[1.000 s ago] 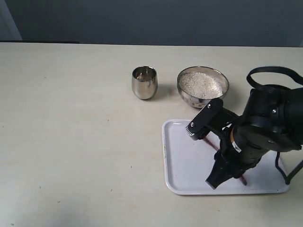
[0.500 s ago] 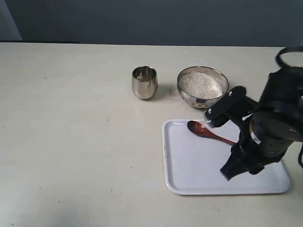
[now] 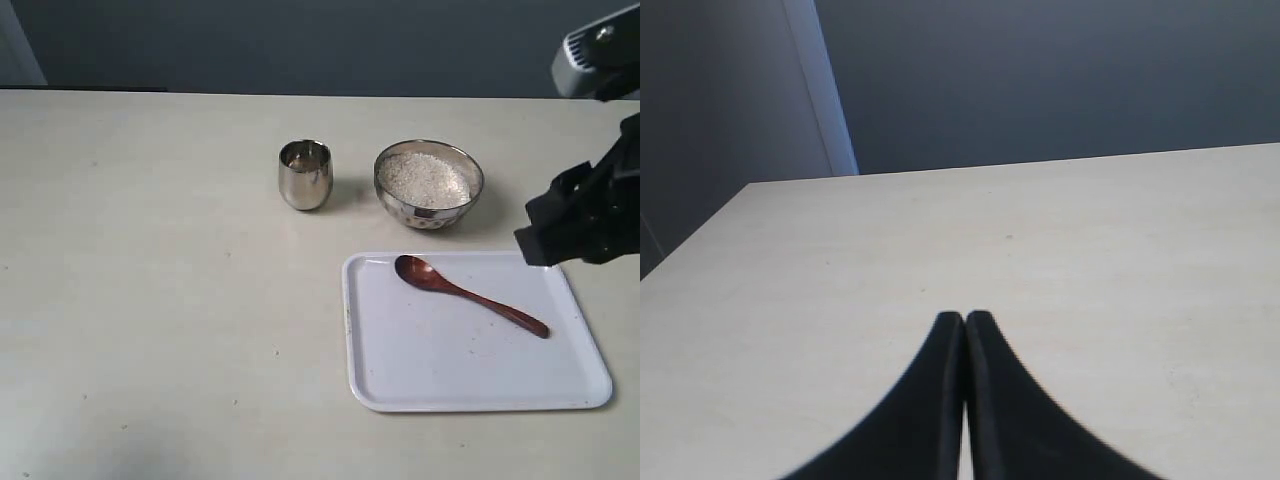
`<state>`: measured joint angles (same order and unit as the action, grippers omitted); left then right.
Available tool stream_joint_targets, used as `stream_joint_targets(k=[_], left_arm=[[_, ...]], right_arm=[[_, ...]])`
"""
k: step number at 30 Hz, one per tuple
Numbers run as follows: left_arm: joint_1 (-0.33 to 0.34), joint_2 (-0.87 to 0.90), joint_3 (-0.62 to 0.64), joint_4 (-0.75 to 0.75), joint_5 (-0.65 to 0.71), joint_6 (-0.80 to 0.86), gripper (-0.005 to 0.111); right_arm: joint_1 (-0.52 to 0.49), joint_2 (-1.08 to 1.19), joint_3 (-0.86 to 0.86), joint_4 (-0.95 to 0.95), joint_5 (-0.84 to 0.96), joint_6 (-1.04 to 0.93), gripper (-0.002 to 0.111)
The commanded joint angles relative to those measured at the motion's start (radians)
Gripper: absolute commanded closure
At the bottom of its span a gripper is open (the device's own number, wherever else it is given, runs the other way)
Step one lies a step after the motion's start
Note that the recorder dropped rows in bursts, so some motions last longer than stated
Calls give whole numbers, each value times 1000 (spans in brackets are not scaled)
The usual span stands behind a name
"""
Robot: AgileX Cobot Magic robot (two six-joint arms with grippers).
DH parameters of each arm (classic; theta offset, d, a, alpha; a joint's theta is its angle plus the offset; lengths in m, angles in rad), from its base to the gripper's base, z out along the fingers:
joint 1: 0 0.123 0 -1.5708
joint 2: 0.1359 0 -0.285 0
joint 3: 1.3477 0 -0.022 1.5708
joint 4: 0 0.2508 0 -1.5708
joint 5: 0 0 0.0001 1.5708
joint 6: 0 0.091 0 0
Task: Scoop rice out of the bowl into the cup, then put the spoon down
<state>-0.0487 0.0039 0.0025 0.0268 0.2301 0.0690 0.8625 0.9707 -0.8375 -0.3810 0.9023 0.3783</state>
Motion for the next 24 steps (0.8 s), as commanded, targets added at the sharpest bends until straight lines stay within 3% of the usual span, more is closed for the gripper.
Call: stream_joint_targets(k=[1, 17, 20, 24], left_arm=[[-4, -4, -3, 1, -13, -2, 106], [-4, -4, -3, 1, -13, -2, 106], [-4, -4, -3, 1, -13, -2, 106], [-4, -4, -3, 1, -13, -2, 106]], right_arm=[[-2, -57, -5, -9, -48, -3, 61], [-15, -91, -5, -67, -148, 83, 61], [-106, -109, 14, -64, -282, 83, 61], [-342, -150, 128, -30, -587, 83, 61]])
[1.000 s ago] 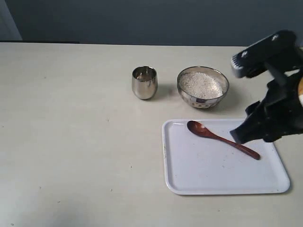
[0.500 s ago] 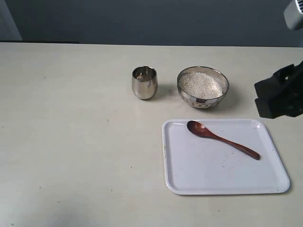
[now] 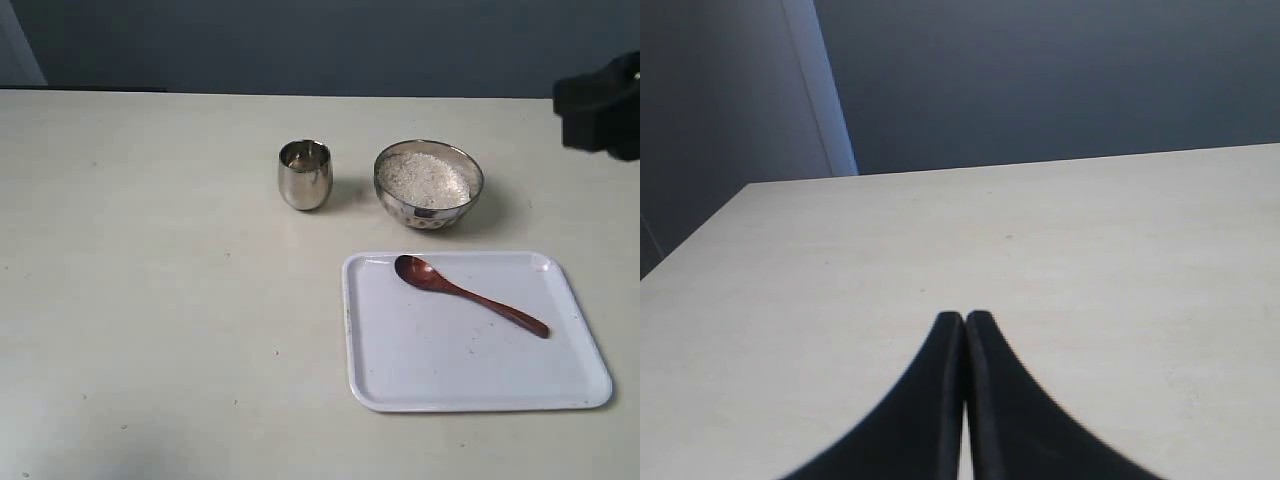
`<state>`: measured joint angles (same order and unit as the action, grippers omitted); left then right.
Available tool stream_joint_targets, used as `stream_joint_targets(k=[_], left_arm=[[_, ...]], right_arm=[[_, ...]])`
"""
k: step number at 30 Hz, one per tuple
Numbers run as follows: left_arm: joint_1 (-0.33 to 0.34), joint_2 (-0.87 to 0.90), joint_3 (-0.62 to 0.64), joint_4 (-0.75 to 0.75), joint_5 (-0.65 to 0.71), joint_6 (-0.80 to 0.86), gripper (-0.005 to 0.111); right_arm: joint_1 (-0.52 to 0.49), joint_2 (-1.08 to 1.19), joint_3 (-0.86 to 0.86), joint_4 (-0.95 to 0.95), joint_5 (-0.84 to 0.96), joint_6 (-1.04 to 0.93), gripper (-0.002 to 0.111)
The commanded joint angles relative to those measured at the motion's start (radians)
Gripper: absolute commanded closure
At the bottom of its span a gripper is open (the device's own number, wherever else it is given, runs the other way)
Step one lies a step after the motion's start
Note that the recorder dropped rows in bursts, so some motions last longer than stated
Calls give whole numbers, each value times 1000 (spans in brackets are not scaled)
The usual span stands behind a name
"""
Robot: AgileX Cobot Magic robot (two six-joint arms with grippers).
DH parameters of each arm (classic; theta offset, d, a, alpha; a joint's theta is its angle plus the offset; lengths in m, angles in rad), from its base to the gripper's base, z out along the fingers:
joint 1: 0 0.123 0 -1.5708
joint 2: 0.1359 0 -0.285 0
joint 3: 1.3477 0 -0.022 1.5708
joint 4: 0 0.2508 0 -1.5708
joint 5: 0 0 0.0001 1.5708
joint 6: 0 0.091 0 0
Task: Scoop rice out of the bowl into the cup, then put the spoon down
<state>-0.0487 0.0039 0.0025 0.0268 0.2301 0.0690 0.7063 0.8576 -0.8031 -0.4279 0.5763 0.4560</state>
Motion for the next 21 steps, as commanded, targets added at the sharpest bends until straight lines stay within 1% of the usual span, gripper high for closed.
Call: stream_joint_targets(k=[1, 3, 4, 6, 8, 12, 16, 18, 21], left_arm=[[-4, -4, -3, 1, -13, -2, 106], [-4, -4, -3, 1, -13, -2, 106], [-4, -4, -3, 1, -13, -2, 106], [-4, -4, -3, 1, -13, -2, 106], [-4, -4, -3, 1, -13, -2, 106], [-4, -4, -3, 1, -13, -2, 106], [-4, -4, -3, 1, -13, -2, 106], [-4, -4, -3, 1, -13, -2, 106], [-4, -4, -3, 1, -13, -2, 106]], right_arm=[[-237, -50, 141, 34, -339, 6, 61], [-359, -95, 250, 83, -525, 9, 61], [-400, -123, 296, 100, -601, 9, 61], [-480, -195, 409, 125, -699, 9, 61], [-538, -271, 499, 144, -744, 9, 61], [-620, -430, 630, 146, -751, 9, 61], [-687, -559, 680, 146, -729, 9, 61], [-706, -631, 696, 144, -679, 9, 61], [-707, -756, 737, 142, -599, 9, 61]])
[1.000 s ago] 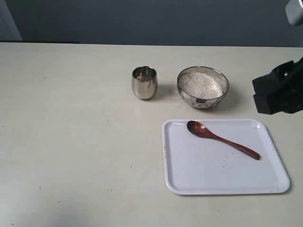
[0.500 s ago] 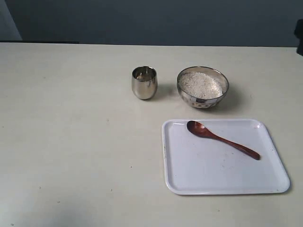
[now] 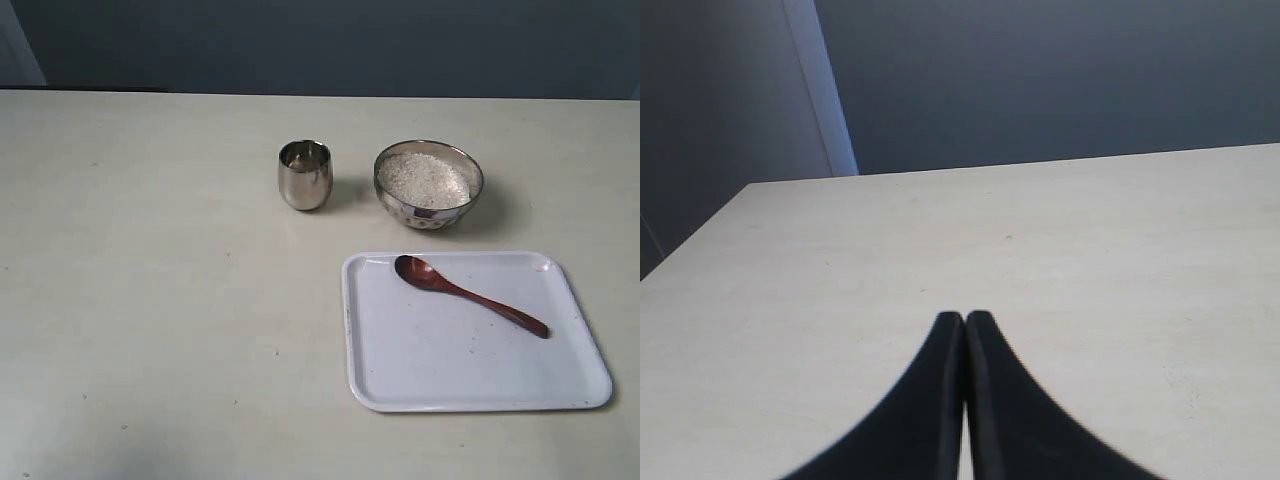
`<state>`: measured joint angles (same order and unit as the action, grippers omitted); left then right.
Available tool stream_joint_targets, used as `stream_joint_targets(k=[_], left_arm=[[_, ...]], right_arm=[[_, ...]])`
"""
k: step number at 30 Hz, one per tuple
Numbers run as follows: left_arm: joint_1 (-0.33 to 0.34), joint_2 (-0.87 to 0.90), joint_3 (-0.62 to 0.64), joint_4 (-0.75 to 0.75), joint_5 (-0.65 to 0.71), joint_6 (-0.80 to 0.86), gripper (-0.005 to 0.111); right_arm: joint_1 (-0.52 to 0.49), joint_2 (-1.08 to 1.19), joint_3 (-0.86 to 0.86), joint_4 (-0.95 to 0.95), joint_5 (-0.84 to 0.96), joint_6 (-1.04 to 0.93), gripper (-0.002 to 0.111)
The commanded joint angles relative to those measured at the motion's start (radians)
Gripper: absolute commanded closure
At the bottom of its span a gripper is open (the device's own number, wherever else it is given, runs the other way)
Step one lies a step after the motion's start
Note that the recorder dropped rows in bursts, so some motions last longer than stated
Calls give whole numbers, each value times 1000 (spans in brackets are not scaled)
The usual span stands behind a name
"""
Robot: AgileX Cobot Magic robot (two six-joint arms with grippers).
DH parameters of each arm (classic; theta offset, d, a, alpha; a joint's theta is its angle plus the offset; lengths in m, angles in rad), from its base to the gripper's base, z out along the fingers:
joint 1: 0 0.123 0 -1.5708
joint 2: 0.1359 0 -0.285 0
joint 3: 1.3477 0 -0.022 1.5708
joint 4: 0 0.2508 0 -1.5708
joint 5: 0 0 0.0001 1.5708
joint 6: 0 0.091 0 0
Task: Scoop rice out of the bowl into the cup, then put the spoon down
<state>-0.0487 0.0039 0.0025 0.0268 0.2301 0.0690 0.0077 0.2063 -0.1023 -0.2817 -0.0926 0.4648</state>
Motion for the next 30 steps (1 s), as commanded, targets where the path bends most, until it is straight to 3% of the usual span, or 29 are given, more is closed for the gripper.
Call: stream_joint_targets(k=[1, 4, 12, 30], left_arm=[[-4, -4, -3, 1, -13, -2, 106], [-4, -4, -3, 3, -13, -2, 106], [-4, -4, -3, 3, -13, -2, 106], [-4, -4, -3, 3, -13, -2, 106]], right_arm=[[-8, -171, 66, -2, 100, 0, 61], [-8, -206, 102, 27, 93, 11, 61], [-8, -206, 102, 138, 405, 11, 61], [-8, -206, 102, 136, 413, 11, 61]])
